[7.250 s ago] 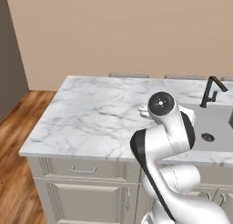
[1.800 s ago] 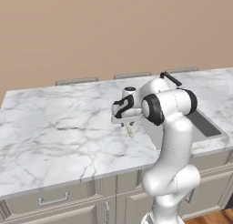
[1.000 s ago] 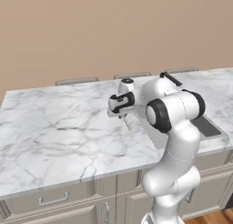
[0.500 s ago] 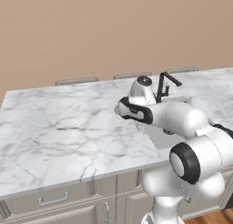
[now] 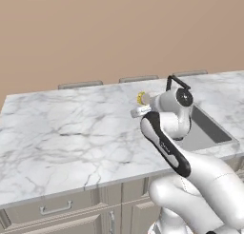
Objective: Grab the spray bottle from the cabinet, then place it next to the cutting board for sanitizing. Then grab the dish brush from the countertop next to the sink and place it next to the cutting board.
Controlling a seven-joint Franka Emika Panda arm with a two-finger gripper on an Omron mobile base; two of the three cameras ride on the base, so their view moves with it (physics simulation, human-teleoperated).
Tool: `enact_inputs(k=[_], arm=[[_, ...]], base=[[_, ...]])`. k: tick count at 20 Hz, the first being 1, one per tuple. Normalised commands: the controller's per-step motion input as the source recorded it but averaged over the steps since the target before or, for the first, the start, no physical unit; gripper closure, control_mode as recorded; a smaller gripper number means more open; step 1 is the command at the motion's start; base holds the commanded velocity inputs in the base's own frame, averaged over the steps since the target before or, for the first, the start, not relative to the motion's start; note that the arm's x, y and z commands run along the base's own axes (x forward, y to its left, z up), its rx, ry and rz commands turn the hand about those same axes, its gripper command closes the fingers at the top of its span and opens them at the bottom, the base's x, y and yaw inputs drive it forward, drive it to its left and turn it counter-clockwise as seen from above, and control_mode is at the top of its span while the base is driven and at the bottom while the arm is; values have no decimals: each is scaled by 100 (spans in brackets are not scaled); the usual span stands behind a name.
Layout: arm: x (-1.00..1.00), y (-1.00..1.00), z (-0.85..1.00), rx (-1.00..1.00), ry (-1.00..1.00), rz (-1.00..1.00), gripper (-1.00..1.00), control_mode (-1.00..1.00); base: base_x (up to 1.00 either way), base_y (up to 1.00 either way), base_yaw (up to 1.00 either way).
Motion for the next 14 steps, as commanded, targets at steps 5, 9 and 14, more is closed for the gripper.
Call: enact_inputs(k=[5, 9, 14], arm=[[-84, -5, 97, 2, -26, 0, 100, -100], [-78, -6, 76, 1, -2, 0, 100, -100], [-67, -12, 69, 1, 0, 0, 100, -100]], base=[[0, 0, 0], [0, 0, 0], [0, 0, 0]])
